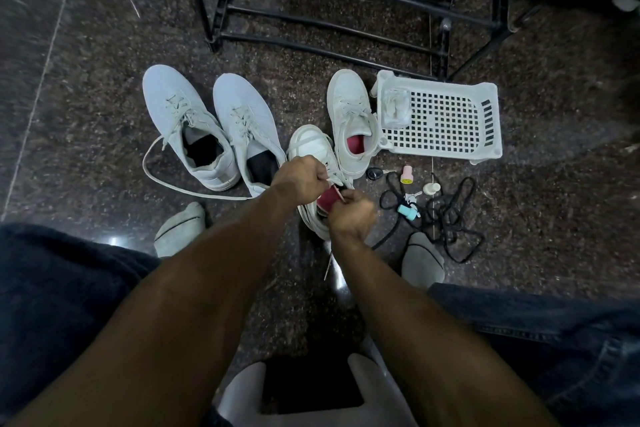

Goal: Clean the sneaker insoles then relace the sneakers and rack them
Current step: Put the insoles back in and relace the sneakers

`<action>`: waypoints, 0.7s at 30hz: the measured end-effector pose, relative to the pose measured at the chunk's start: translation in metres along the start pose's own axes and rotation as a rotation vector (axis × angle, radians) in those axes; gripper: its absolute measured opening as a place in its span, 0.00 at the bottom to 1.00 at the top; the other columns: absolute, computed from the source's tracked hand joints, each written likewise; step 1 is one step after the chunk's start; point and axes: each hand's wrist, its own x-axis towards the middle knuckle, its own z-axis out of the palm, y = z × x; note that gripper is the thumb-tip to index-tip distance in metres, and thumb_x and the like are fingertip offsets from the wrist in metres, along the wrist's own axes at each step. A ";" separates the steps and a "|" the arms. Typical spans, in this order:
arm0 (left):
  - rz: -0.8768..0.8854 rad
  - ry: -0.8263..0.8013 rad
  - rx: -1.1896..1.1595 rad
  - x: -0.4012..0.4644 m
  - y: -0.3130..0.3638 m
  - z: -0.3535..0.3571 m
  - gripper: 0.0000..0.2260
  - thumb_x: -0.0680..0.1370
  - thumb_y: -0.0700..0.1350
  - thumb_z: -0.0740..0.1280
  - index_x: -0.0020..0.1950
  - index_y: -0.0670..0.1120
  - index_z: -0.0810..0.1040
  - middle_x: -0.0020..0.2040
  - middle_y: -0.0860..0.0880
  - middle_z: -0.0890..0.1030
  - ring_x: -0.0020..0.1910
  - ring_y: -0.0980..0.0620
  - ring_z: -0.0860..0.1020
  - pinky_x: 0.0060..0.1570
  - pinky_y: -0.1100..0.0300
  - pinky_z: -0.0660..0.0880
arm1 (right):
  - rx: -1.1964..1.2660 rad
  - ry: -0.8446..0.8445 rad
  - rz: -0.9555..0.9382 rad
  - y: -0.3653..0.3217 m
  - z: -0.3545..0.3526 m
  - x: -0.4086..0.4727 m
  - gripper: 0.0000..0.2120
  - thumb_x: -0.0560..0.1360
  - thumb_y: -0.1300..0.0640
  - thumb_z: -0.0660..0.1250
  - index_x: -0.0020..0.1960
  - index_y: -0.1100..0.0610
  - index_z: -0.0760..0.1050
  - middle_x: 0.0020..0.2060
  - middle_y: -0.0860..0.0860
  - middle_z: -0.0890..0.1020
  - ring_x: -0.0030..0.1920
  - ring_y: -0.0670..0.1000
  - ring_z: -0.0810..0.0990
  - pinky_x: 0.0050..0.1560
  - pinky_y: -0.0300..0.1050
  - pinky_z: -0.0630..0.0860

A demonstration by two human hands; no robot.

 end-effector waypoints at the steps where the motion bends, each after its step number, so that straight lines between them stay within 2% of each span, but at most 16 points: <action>1: 0.001 0.001 0.002 0.000 0.000 0.000 0.06 0.74 0.48 0.68 0.45 0.49 0.84 0.48 0.49 0.84 0.49 0.47 0.80 0.49 0.57 0.76 | 0.019 0.022 0.014 -0.001 0.004 0.001 0.11 0.69 0.65 0.69 0.48 0.54 0.83 0.45 0.55 0.85 0.48 0.59 0.82 0.51 0.49 0.78; 4: 0.001 0.009 -0.003 0.002 0.001 0.000 0.06 0.74 0.48 0.68 0.46 0.49 0.84 0.49 0.48 0.84 0.50 0.47 0.79 0.50 0.56 0.76 | 0.025 0.050 0.000 -0.004 0.005 0.006 0.13 0.70 0.66 0.69 0.51 0.53 0.83 0.48 0.55 0.85 0.49 0.58 0.82 0.51 0.49 0.78; 7: -0.002 0.008 -0.003 0.004 0.002 0.000 0.05 0.74 0.48 0.68 0.45 0.50 0.83 0.49 0.48 0.84 0.50 0.47 0.80 0.49 0.58 0.75 | -0.110 -0.024 -0.100 -0.004 -0.004 0.008 0.15 0.72 0.65 0.66 0.54 0.53 0.83 0.50 0.57 0.84 0.51 0.60 0.81 0.51 0.49 0.78; 10: -0.004 0.012 -0.004 0.004 0.002 0.000 0.05 0.74 0.48 0.68 0.45 0.50 0.83 0.49 0.48 0.84 0.51 0.47 0.80 0.49 0.59 0.74 | -0.441 -0.137 -0.354 -0.002 -0.022 0.006 0.12 0.77 0.58 0.63 0.58 0.51 0.80 0.51 0.58 0.83 0.52 0.62 0.80 0.49 0.50 0.76; 12: 0.000 0.011 -0.003 0.004 0.002 0.001 0.05 0.74 0.48 0.68 0.46 0.50 0.83 0.50 0.49 0.84 0.51 0.47 0.80 0.48 0.59 0.74 | -0.705 -0.163 -0.648 0.005 -0.036 0.005 0.13 0.77 0.57 0.61 0.60 0.52 0.77 0.54 0.56 0.81 0.52 0.61 0.79 0.46 0.51 0.75; 15: -0.006 0.012 -0.008 0.004 0.002 0.002 0.06 0.73 0.48 0.68 0.47 0.51 0.83 0.51 0.49 0.84 0.52 0.46 0.80 0.47 0.61 0.72 | -0.848 -0.134 -1.089 0.029 -0.051 0.010 0.09 0.74 0.56 0.64 0.53 0.56 0.78 0.55 0.52 0.77 0.53 0.56 0.75 0.37 0.50 0.78; 17: -0.007 0.006 -0.015 0.005 0.001 0.002 0.06 0.73 0.48 0.69 0.47 0.50 0.83 0.51 0.49 0.84 0.51 0.46 0.80 0.46 0.61 0.71 | -0.959 -0.175 -1.222 0.043 -0.057 0.019 0.10 0.74 0.53 0.63 0.52 0.55 0.78 0.50 0.51 0.78 0.51 0.54 0.75 0.36 0.48 0.78; 19: -0.010 0.007 -0.019 0.005 0.001 0.003 0.05 0.73 0.48 0.69 0.46 0.51 0.83 0.50 0.49 0.84 0.51 0.47 0.80 0.46 0.61 0.72 | -1.077 -0.234 -1.299 0.051 -0.061 0.025 0.15 0.73 0.51 0.63 0.57 0.54 0.78 0.48 0.50 0.78 0.50 0.54 0.77 0.38 0.48 0.76; 21: -0.012 0.010 -0.019 0.005 0.001 0.003 0.06 0.73 0.48 0.69 0.47 0.51 0.84 0.50 0.49 0.84 0.51 0.47 0.80 0.46 0.61 0.72 | -1.156 -0.315 -1.288 0.046 -0.061 0.026 0.17 0.74 0.50 0.62 0.61 0.54 0.75 0.51 0.50 0.78 0.53 0.54 0.76 0.44 0.49 0.75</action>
